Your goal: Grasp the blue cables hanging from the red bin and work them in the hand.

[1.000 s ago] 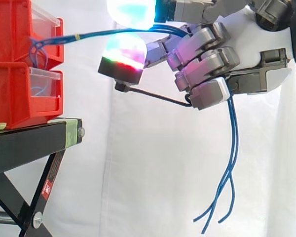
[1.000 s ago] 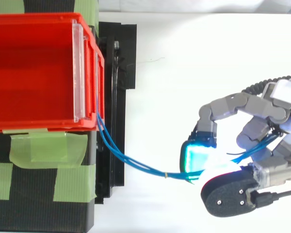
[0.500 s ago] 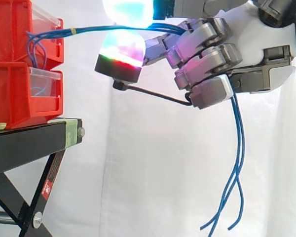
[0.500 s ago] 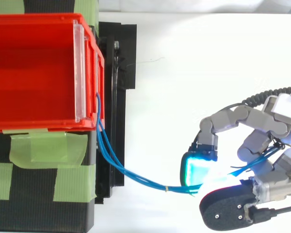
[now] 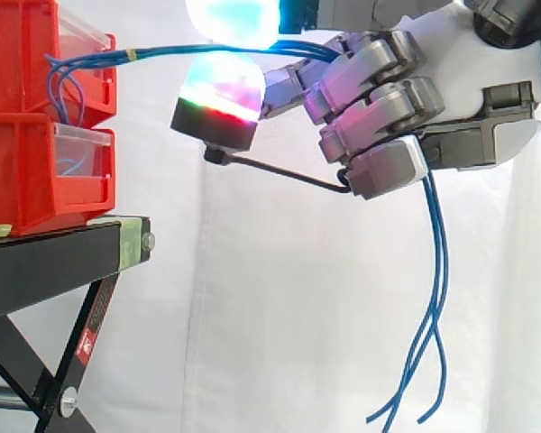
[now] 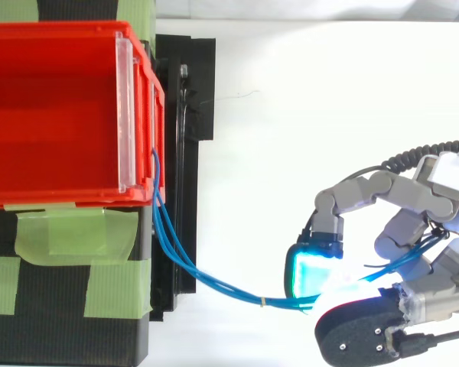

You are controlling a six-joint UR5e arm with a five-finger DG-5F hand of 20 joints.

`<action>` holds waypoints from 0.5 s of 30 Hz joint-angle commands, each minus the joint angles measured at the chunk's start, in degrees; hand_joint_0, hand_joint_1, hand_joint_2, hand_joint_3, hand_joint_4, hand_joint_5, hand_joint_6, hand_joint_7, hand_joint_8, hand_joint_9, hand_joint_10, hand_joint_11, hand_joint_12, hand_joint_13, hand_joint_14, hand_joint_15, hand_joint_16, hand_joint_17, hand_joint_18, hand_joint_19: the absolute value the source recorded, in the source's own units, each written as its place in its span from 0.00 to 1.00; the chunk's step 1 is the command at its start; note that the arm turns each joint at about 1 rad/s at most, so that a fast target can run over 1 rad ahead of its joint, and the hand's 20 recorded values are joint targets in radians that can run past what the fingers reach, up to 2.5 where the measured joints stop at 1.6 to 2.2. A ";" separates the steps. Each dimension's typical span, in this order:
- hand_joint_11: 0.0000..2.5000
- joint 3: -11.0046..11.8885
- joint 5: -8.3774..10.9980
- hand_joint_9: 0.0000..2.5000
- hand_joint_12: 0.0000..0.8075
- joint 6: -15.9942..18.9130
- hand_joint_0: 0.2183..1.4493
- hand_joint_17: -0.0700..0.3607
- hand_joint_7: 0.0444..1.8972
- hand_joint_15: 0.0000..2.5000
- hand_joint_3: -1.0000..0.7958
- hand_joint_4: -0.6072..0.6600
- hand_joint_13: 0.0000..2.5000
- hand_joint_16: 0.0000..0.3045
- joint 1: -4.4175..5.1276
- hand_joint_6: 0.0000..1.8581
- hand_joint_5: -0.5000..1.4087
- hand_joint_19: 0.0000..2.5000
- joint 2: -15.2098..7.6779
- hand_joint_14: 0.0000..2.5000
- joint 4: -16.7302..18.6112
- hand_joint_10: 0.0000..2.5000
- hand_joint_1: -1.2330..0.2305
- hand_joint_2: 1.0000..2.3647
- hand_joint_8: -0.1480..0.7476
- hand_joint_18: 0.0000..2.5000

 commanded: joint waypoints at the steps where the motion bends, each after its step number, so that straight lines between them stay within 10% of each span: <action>1: 1.00 0.00 -0.05 0.72 0.78 0.21 0.56 0.46 0.60 0.82 0.35 0.62 0.76 0.56 0.25 0.50 0.26 0.33 0.02 1.00 -0.09 1.00 0.39 0.02 0.75 0.95; 15: 1.00 0.00 0.04 0.72 0.78 1.00 0.56 0.46 0.60 0.82 0.35 0.61 0.76 0.56 0.34 0.50 0.26 0.34 0.02 1.00 0.44 1.00 0.39 0.02 0.75 0.95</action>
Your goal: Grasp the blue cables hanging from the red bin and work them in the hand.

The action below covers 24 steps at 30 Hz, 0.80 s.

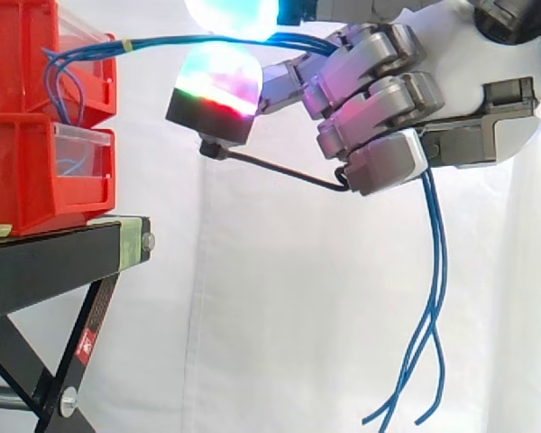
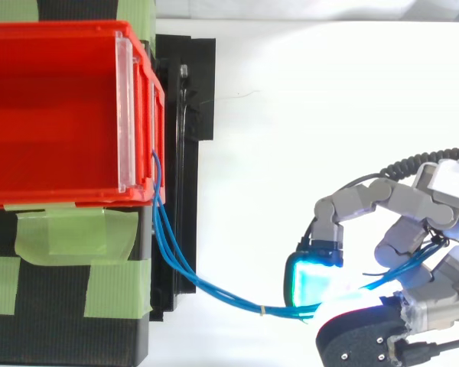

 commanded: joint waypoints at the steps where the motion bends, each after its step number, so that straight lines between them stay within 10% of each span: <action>1: 1.00 0.00 0.00 0.72 0.78 0.01 0.56 0.46 0.60 0.82 0.35 0.62 0.76 0.56 0.03 0.50 0.26 0.33 -0.08 1.00 0.14 1.00 0.39 0.02 0.74 0.95; 24: 1.00 -0.09 -0.17 0.71 0.78 0.97 0.56 0.46 0.60 0.82 0.38 0.61 0.75 0.55 -0.41 0.51 0.25 0.34 -2.98 1.00 -0.74 1.00 0.39 0.02 0.74 0.95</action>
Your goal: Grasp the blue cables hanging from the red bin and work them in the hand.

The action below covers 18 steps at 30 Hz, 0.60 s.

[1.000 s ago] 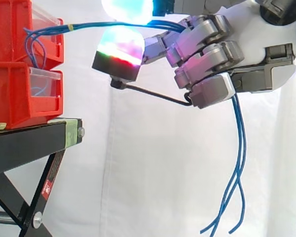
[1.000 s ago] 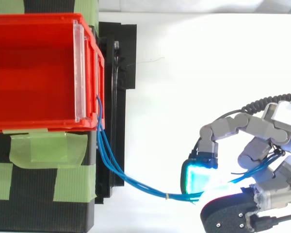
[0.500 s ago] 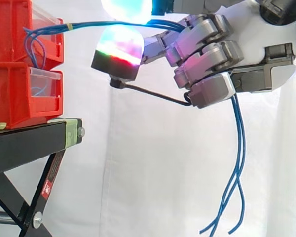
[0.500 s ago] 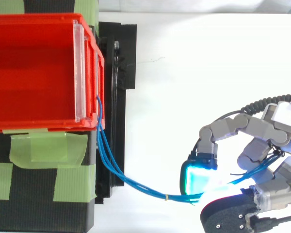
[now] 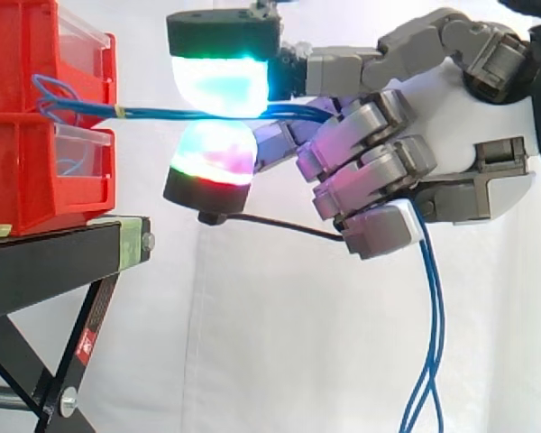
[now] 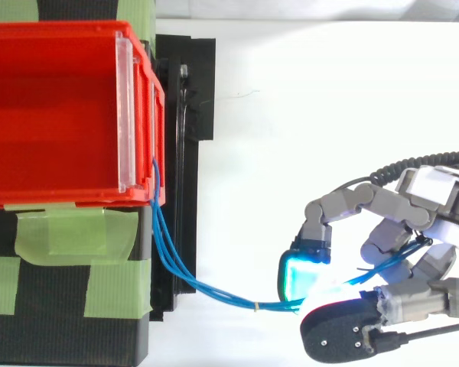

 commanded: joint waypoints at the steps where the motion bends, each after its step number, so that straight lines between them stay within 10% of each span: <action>1: 1.00 0.03 -0.02 0.72 0.78 0.34 0.56 0.46 0.60 0.82 0.38 0.61 0.75 0.56 -0.11 0.51 0.25 0.34 -0.98 1.00 -0.23 1.00 0.39 0.02 0.75 0.95; 18: 1.00 -0.05 -0.20 0.69 0.80 3.94 0.57 0.46 0.59 0.83 0.37 0.60 0.74 0.56 -0.28 0.52 0.23 0.34 -3.70 1.00 0.12 1.00 0.39 0.02 0.75 0.93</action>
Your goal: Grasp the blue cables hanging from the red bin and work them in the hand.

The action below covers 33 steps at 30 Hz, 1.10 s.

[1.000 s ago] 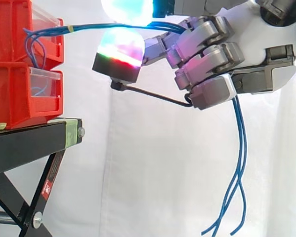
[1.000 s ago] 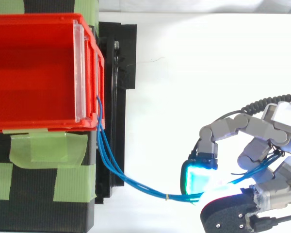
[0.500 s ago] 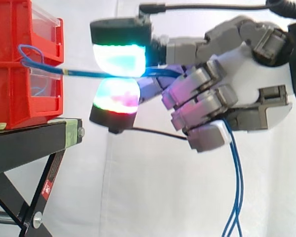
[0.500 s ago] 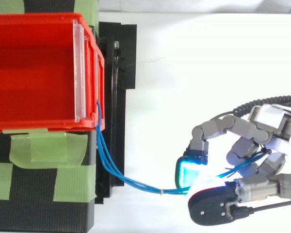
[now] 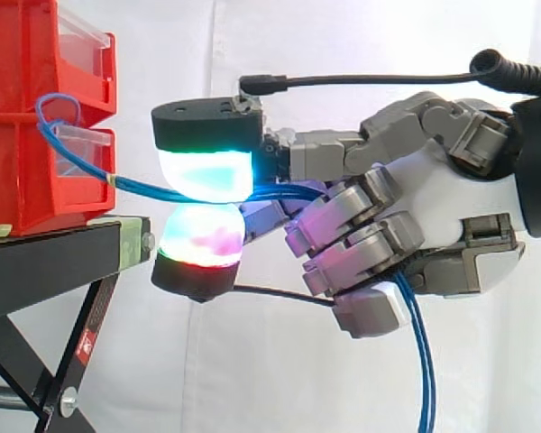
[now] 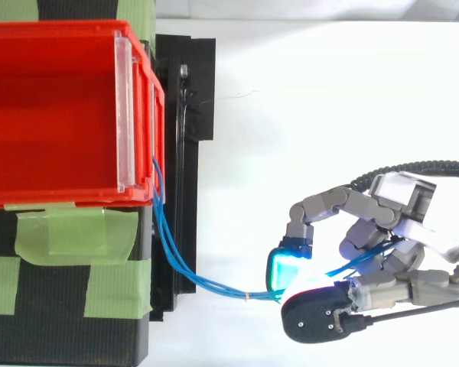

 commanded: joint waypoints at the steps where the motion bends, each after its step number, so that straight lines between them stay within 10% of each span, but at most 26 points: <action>1: 1.00 0.06 -0.04 0.69 0.80 0.34 0.57 0.46 0.60 0.83 0.38 0.60 0.74 0.56 0.01 0.52 0.23 0.34 0.00 1.00 -0.23 1.00 0.39 0.02 0.75 0.93; 21: 1.00 -0.03 -0.39 0.67 0.80 -0.63 0.57 0.46 0.59 0.83 0.39 0.60 0.72 0.56 -0.08 0.52 0.22 0.34 -0.08 1.00 -0.15 1.00 0.41 0.02 0.78 0.90; 26: 1.00 -0.03 -4.43 0.67 0.80 -2.39 0.57 0.45 0.59 0.84 0.39 0.60 0.72 0.55 -0.08 0.52 0.22 0.35 -0.08 1.00 -0.41 1.00 0.41 0.02 0.78 0.90; 30: 1.00 -0.03 -14.89 0.67 0.80 -5.55 0.57 0.45 0.59 0.84 0.39 0.60 0.72 0.55 -0.17 0.52 0.22 0.34 -0.08 1.00 -1.11 1.00 0.41 0.02 0.78 0.90; 33: 1.00 0.06 -15.77 0.67 0.80 -5.55 0.57 0.45 0.58 0.84 0.39 0.60 0.72 0.55 -0.61 0.52 0.22 0.35 0.00 1.00 -1.55 1.00 0.41 0.02 0.78 0.90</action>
